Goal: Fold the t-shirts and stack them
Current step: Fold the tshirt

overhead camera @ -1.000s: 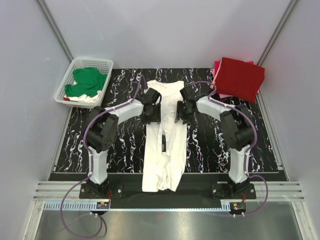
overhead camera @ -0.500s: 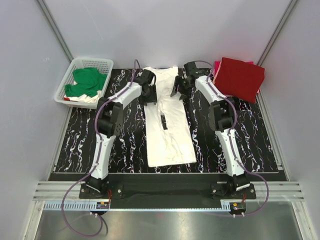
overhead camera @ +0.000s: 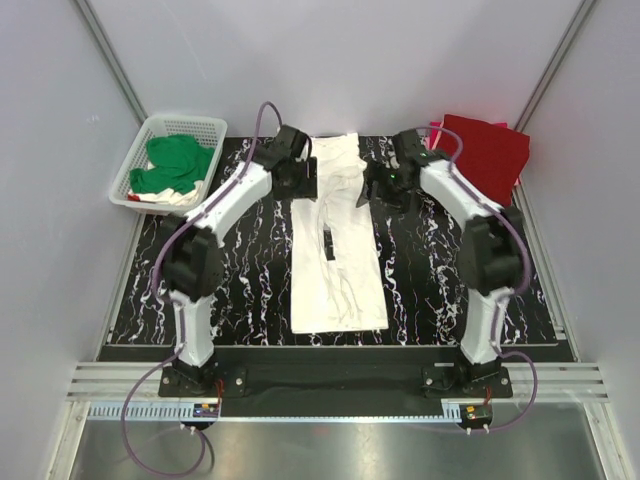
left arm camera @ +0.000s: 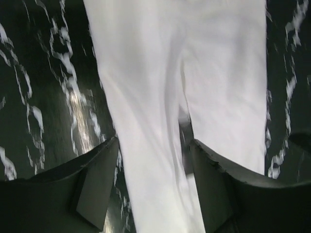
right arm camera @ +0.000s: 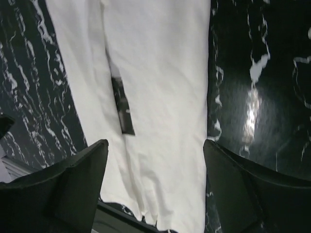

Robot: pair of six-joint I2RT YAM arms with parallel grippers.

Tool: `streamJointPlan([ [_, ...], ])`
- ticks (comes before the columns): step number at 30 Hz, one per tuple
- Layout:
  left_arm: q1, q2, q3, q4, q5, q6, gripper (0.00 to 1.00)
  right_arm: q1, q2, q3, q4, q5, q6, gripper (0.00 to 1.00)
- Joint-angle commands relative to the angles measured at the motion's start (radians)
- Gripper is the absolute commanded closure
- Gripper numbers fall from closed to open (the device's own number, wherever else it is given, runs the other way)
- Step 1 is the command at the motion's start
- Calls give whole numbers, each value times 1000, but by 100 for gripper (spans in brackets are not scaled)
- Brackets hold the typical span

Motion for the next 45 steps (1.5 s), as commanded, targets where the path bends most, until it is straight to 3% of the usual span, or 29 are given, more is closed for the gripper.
streamJointPlan([
  [1, -55, -269, -244, 19, -20, -38, 35, -3, -281, -277, 89, -25, 29, 14],
  [7, -148, -625, -760, 142, -4, -176, 37, 0, -646, -826, 205, -125, 127, 28],
  [10, -217, -783, -978, 217, -3, -283, 39, 3, -808, -1021, 241, -156, 181, 36],
  [15, -245, -996, -1273, 317, -12, -408, 39, 8, -941, -1217, 356, -226, 282, 38],
  [27, -293, -1067, -1519, 474, 25, -541, 39, 11, -833, -1280, 410, -242, 282, 45],
  [39, -400, -1024, -1524, 498, -6, -616, 40, 94, -701, -1329, 513, -219, 319, 56],
  [45, -442, -1000, -1547, 543, -24, -653, 48, 95, -734, -1349, 527, -196, 335, 66],
])
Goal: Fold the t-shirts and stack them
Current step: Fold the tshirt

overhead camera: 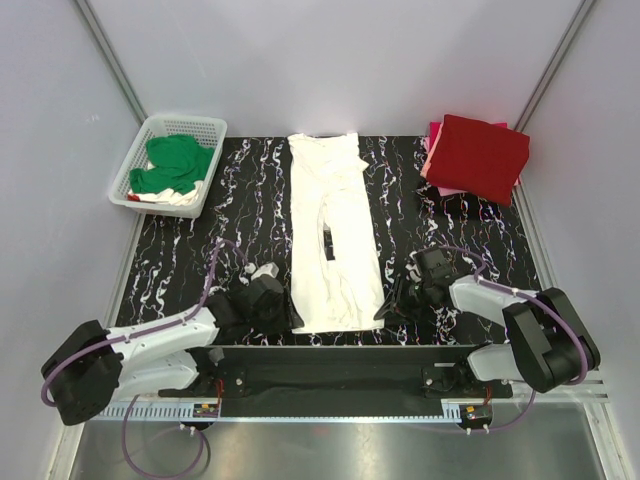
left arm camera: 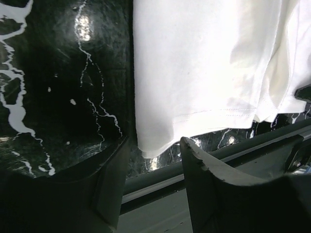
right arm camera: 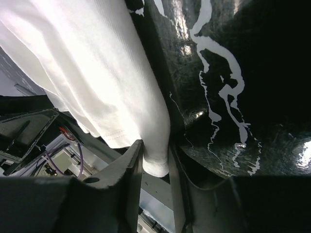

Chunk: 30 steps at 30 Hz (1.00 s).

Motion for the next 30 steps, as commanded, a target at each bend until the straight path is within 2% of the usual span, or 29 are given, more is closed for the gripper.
streamJointPlan([
  [1, -20, 32, -34, 29, -35, -31, 49, 13, -11, -32, 10, 73, 1, 66],
  [4, -32, 65, -32, 58, -40, -36, 55, 13, -10, -38, 22, 62, 4, 70],
  [6, -44, 94, -25, 81, -47, -38, 63, 14, -23, -49, 28, 56, 7, 73],
  [7, -50, 103, -20, 86, -57, -38, 70, 13, -31, -52, 30, 50, 7, 78],
  [8, -53, 117, -9, 86, -67, -38, 93, 13, -52, -55, 28, 47, 13, 80],
  [9, -64, 118, -2, 82, -70, -36, 100, 13, -69, -61, 23, 44, 18, 83],
  [11, -87, 108, 35, 51, -98, -38, 100, 14, -136, -77, 1, 41, 41, 92],
  [13, -138, 96, 69, -50, -136, -60, 100, 26, -201, -80, -47, 85, 76, 100],
  [17, -257, 53, 169, -265, -238, -123, 100, 80, -420, -72, -218, 146, 134, 100],
  [23, -374, -4, 247, -425, -291, -252, 100, 128, -656, -62, -378, 153, 223, 100],
  [30, -397, -40, 345, -538, -305, -251, 100, 137, -720, 35, -472, 149, 225, 100],
])
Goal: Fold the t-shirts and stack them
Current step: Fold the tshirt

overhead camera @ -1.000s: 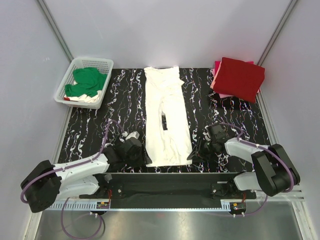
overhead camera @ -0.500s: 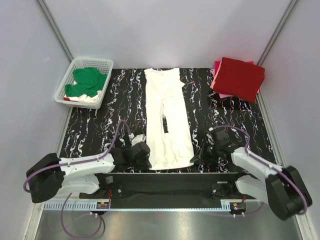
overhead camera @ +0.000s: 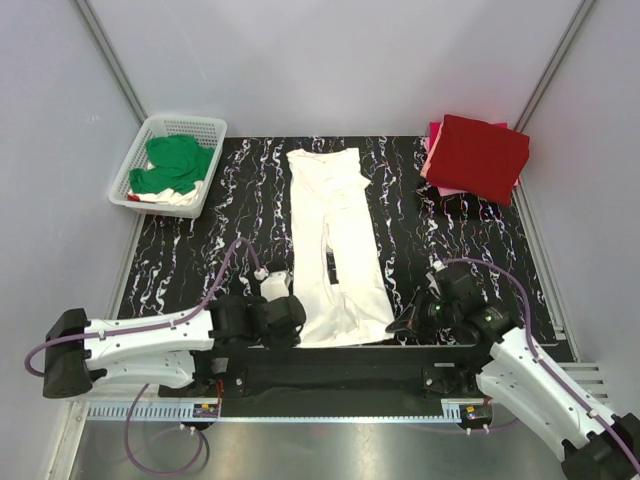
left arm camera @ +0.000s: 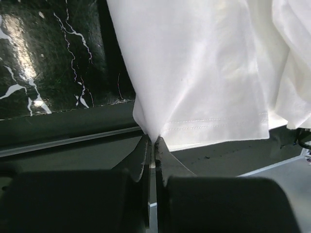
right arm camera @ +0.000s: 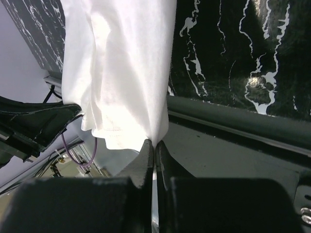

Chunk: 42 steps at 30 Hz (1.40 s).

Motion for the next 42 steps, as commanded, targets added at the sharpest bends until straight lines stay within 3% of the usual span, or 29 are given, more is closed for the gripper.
streamJointPlan([
  [1, -4, -29, 98, -105, -87, -5, 100, 8, -4, 102, -72, 30, 6, 100],
  [10, 185, 48, 239, -111, -37, 219, 98, 8, 222, 241, 37, 58, -74, 100],
  [18, 415, 163, 382, -80, 49, 438, 98, -4, 505, 505, 39, 133, -217, 100],
  [29, 643, 420, 622, -67, 135, 654, 98, -163, 853, 804, 40, 40, -365, 100],
  [42, 766, 703, 873, -76, 233, 782, 98, -220, 1151, 1030, 5, -55, -502, 100],
])
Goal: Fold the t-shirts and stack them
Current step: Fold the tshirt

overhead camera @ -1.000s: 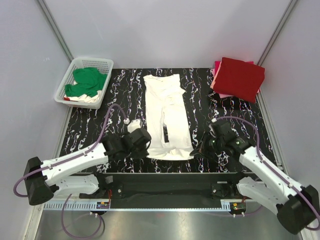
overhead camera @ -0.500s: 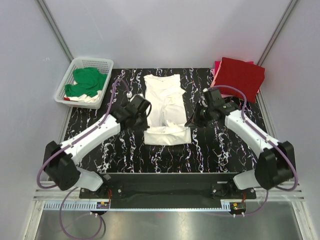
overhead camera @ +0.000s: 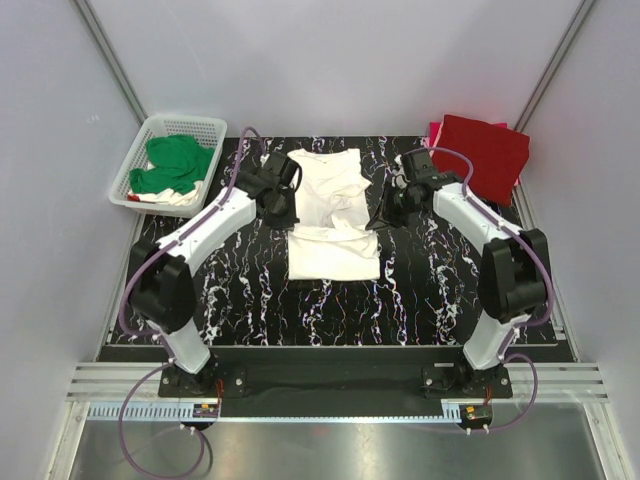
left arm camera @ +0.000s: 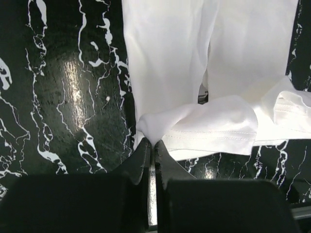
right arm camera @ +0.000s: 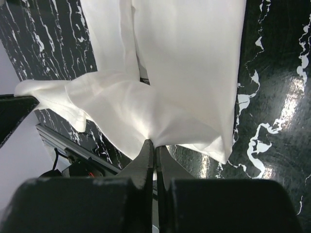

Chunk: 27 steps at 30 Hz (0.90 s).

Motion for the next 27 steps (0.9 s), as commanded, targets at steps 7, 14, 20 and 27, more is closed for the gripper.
streamJointPlan([
  [7, 61, 132, 142, 17, 70, 87, 98, -33, 166, 185, -32, -81, -100, 100],
  [14, 102, 250, 217, 15, 107, 107, 96, -56, 319, 314, -61, -106, -117, 100],
  [20, 156, 456, 422, -32, 159, 118, 70, -79, 494, 499, -112, -112, -118, 53],
  [27, 225, 594, 800, -201, 215, 100, 48, -129, 637, 930, -320, -102, -134, 31],
])
